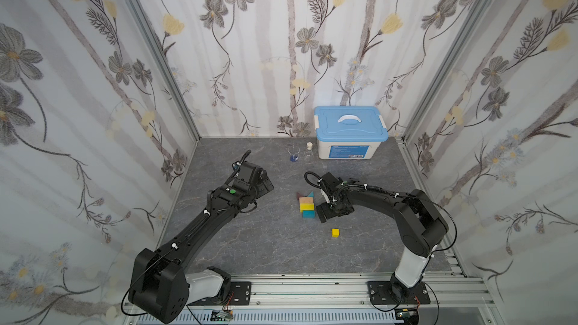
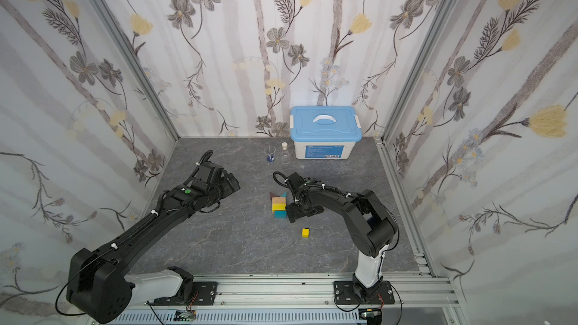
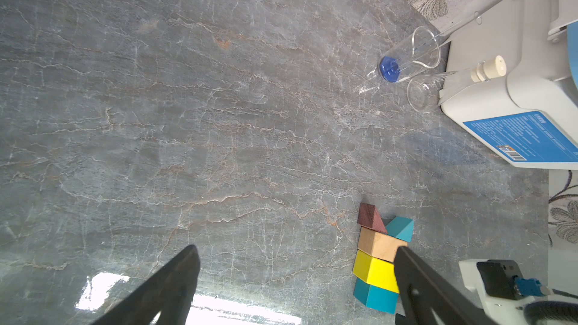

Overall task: Assemble a carrot with building blocks
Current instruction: Assemble the building block at the center of the board.

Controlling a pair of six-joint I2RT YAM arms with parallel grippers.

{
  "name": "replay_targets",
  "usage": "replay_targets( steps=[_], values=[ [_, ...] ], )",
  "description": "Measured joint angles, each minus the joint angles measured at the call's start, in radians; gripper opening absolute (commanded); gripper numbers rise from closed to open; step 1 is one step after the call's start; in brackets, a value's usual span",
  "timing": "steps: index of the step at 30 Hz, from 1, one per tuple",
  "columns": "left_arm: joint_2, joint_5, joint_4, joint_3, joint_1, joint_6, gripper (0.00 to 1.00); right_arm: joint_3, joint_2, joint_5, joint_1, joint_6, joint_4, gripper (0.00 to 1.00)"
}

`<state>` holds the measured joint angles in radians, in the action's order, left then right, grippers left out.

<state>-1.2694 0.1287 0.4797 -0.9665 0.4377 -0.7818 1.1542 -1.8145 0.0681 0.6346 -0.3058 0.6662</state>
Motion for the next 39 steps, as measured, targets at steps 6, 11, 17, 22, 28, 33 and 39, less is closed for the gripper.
replay_targets(
  steps=[6, 11, 17, 22, 28, 33, 39],
  values=[
    [-0.026, -0.003, 0.002, -0.010, 0.000, 0.000, 1.00, 0.011, -0.023, 0.001, -0.007, 0.000, -0.008, 1.00],
    [-0.031, -0.010, 0.002, -0.010, 0.000, 0.000, 1.00, 0.011, -0.029, 0.001, -0.005, -0.002, -0.013, 1.00],
    [-0.039, -0.011, 0.002, -0.010, 0.000, 0.000, 1.00, 0.020, -0.039, -0.001, -0.006, -0.009, -0.023, 1.00],
    [-0.040, -0.014, 0.002, -0.010, 0.000, 0.000, 1.00, 0.033, -0.046, -0.017, -0.006, -0.016, -0.036, 1.00],
    [-0.042, -0.014, 0.002, -0.011, 0.000, 0.000, 1.00, 0.040, -0.049, -0.024, -0.005, -0.016, -0.041, 1.00],
    [-0.044, -0.014, 0.002, -0.011, 0.000, 0.000, 1.00, 0.041, -0.050, -0.024, -0.003, -0.016, -0.042, 1.00],
    [-0.045, -0.017, 0.002, -0.011, 0.000, 0.000, 1.00, 0.041, -0.050, -0.027, 0.000, -0.019, -0.043, 1.00]
  ],
)
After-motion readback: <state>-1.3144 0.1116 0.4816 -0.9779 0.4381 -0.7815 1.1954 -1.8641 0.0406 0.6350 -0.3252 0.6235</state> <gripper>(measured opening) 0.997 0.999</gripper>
